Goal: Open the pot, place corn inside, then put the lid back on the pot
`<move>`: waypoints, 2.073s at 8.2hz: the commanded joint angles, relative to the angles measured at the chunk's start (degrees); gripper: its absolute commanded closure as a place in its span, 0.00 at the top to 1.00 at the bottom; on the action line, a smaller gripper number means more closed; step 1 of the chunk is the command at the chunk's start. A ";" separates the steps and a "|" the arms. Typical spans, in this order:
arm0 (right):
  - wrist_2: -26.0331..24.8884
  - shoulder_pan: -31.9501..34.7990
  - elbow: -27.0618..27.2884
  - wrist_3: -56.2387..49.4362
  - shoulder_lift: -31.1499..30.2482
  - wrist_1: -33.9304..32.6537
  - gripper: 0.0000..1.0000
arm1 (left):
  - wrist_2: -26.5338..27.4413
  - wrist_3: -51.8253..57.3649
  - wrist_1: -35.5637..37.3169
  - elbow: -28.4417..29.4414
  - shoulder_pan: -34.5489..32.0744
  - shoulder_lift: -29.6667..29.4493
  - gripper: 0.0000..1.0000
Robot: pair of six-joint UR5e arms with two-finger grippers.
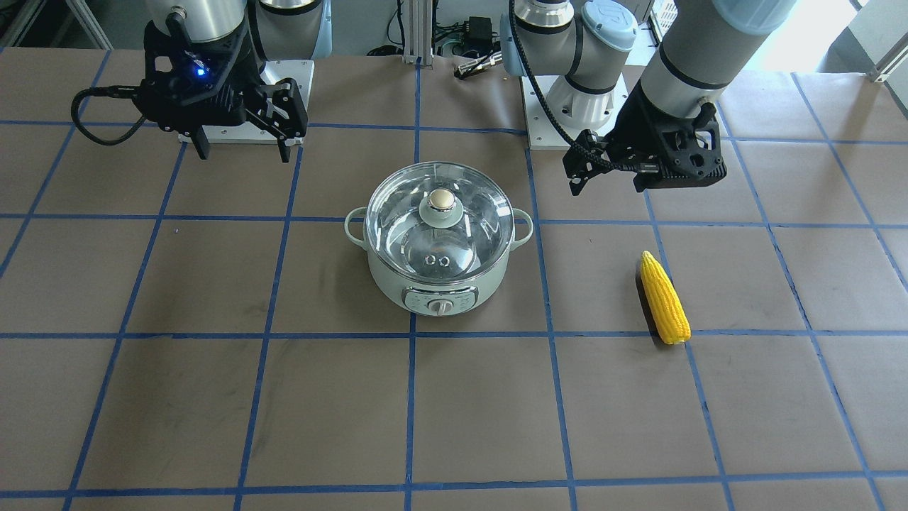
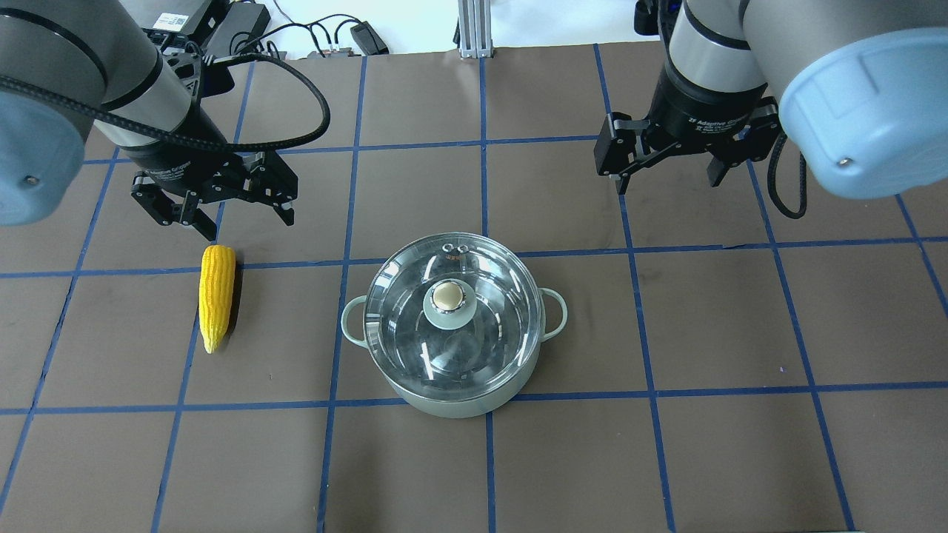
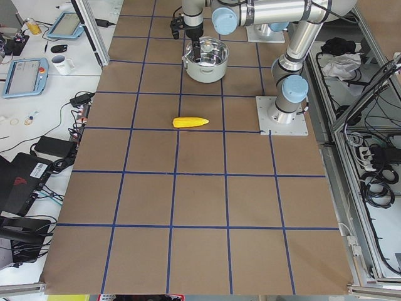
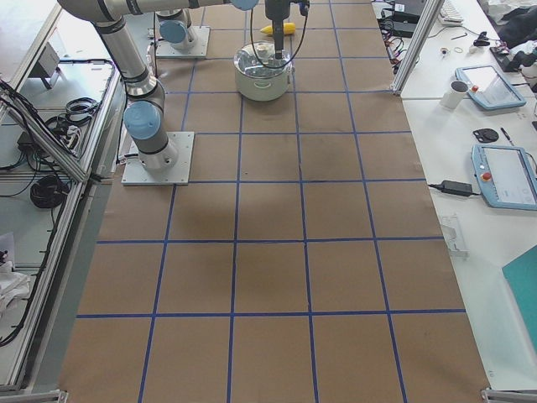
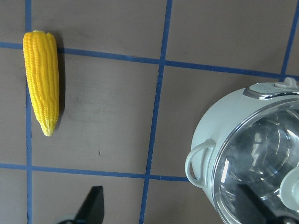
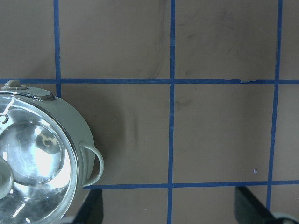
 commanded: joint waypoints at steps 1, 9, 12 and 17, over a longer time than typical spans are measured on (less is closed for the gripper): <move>0.78 0.72 0.28 0.69 0.65 -0.21 1.00 | -0.51 0.22 1.64 -0.34 6.53 -5.73 1.00; 2.36 23.22 1.68 27.24 16.91 -12.61 0.96 | 7.66 10.13 19.40 -0.61 15.79 -24.99 1.00; 5.06 23.22 2.57 27.16 18.06 -12.95 0.95 | 7.66 10.77 25.17 -5.15 16.14 -26.93 1.00; 5.43 23.22 2.48 27.24 17.97 -13.31 0.74 | 7.32 16.90 27.14 -8.25 16.05 -26.32 0.51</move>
